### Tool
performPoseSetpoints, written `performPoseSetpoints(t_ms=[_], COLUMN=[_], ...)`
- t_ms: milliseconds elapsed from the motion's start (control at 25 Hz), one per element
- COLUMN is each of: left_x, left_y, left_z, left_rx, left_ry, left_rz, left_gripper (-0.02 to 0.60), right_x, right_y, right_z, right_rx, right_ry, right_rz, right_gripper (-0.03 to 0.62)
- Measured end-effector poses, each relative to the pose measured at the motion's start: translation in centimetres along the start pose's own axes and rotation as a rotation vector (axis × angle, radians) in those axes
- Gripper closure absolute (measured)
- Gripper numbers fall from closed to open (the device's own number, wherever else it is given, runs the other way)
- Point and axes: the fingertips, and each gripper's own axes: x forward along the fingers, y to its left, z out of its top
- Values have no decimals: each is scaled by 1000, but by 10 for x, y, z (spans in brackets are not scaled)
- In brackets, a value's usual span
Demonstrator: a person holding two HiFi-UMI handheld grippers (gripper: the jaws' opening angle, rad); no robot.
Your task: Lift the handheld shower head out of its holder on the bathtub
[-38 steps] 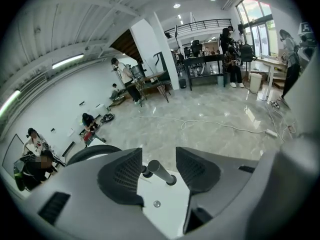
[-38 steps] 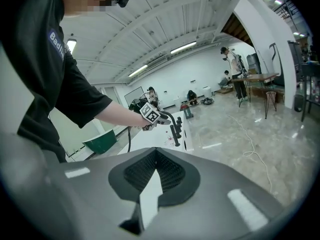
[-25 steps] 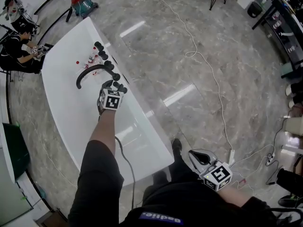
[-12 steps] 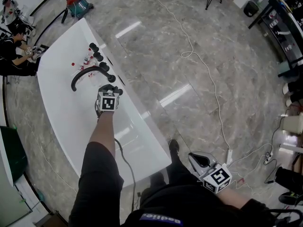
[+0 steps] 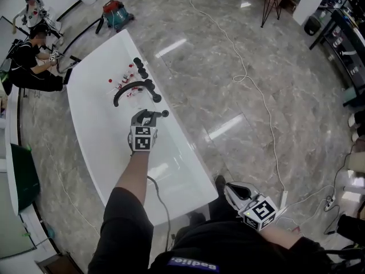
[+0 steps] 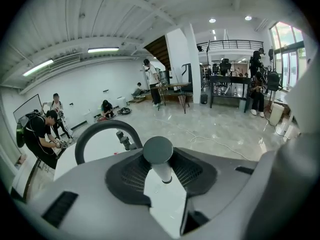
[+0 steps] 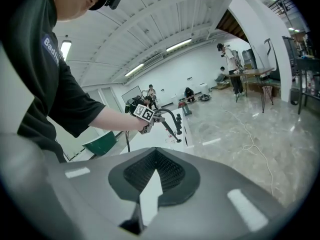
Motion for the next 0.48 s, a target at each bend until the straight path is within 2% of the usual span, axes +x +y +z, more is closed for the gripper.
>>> performPoseSetpoints(t_ms=[200,360,480], left_x=[-69,-121,-158], left_y=[-5,-11,-22], left_z=[-4,-11,-18], left_rx=[-49,-102,-88], left_ry=[-68,-114,-147], left_rz=[13,12,1], left_gripper=[443,443,445], right_x=[0,-4,-9], right_y=[47,79,102], right_z=[18,19,18], right_rx=[-64,-105,-126], right_ry=[-58,-44,-53], right_rz=[48,62,72], right_gripper=[592,592,592])
